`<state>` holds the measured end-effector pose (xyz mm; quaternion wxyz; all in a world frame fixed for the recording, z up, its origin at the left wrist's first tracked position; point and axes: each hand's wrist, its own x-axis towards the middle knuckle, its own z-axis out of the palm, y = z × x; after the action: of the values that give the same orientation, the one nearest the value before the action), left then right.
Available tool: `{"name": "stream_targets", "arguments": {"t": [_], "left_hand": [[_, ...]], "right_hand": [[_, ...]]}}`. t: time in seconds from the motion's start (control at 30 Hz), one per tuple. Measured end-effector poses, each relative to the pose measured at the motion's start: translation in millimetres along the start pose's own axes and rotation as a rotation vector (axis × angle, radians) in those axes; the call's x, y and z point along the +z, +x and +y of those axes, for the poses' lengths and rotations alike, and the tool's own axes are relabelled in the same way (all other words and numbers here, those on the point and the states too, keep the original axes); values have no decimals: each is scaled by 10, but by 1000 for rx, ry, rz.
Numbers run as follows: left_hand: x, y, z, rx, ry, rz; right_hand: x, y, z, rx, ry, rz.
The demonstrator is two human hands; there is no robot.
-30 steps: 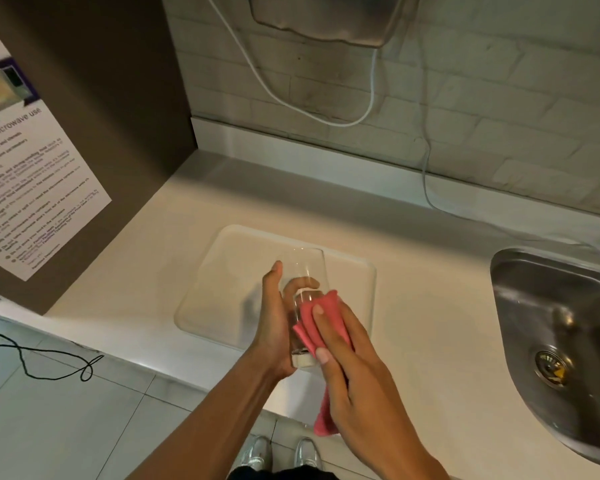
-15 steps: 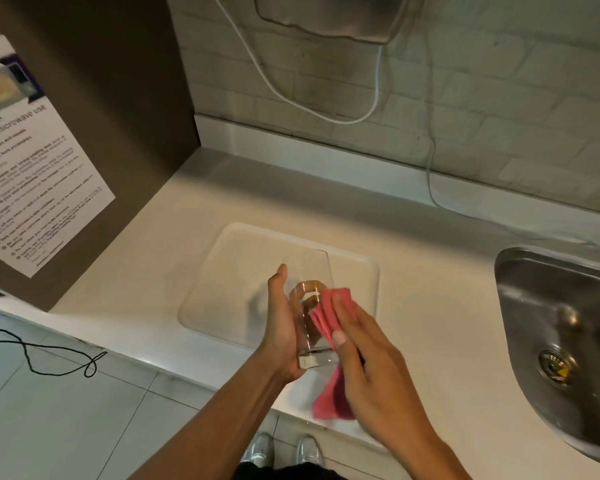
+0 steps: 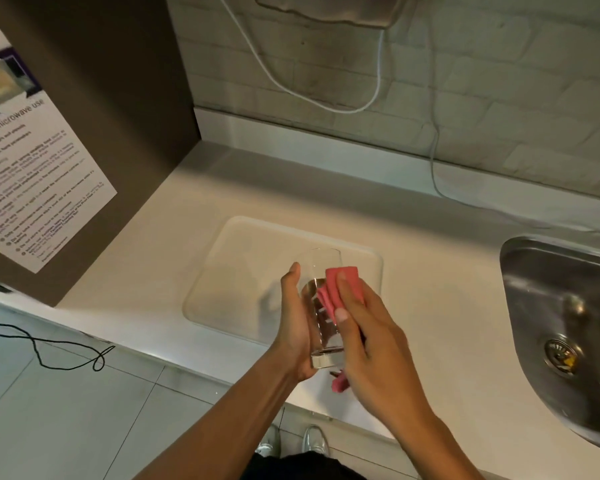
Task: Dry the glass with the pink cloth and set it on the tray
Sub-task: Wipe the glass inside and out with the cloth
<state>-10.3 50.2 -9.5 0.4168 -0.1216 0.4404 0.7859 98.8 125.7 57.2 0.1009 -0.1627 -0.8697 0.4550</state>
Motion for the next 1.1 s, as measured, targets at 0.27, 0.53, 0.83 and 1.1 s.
{"name": "stream_targets", "arguments": {"t": [0.27,0.53,0.83,1.1], "left_hand": [[-40,32,18,-8,20,7],[-53,6,-38,-13,75,-53],[35,-50,-156,44,76,9],[37,-75,-225,30,58,11]], "right_hand": [[65,-184,103,-12,-1,18],[62,-290,88,-83,-100,-43],[67,66,5,-149,-331,62],[46,279,25,-72,-321,115]]}}
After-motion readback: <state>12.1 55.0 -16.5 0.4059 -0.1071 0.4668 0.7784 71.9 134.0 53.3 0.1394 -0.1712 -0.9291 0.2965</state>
